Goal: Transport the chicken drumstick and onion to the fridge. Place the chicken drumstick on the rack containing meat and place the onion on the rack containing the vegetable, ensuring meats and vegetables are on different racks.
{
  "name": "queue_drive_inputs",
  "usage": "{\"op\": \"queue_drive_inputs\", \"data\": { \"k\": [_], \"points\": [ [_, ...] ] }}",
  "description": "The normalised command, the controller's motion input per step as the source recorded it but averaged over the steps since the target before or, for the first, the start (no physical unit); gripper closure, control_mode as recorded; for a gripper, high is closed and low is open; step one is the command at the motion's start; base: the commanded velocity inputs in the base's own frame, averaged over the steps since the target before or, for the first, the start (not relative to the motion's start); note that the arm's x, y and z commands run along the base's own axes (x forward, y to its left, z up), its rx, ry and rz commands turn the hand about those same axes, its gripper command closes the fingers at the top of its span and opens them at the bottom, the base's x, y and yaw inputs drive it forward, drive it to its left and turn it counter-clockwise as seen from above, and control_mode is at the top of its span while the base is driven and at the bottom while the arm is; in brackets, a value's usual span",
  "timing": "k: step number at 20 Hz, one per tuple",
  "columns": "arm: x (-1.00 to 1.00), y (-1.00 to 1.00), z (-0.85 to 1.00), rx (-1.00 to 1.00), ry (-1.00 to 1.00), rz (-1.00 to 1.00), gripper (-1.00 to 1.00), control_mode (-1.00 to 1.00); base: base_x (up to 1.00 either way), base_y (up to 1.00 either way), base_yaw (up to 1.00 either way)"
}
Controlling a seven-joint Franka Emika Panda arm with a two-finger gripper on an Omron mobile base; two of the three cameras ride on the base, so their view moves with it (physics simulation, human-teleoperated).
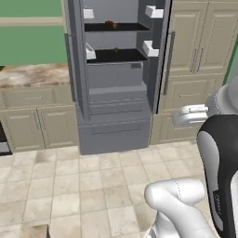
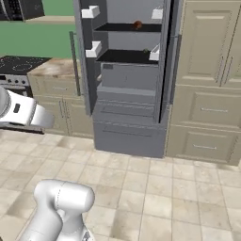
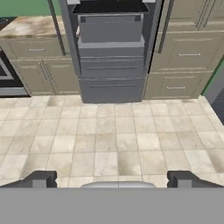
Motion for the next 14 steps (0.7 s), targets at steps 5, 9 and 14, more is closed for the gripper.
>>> {"op": "queue_drive_inputs", "data": {
  "k": [5,9,14],
  "points": [
    [0.00,0.00,0.00,0.00,0.00,0.00,-1.00,1.00,-1.00,0.00,0.00],
    [0.00,0.00,0.00,0.00,0.00,0.00,-1.00,1.00,-1.00,0.03,0.00],
    [0.00,0.00,0.00,0.00,0.00,0.00,-1.00,1.00,-1.00,0.05,0.00]
  ]
}}
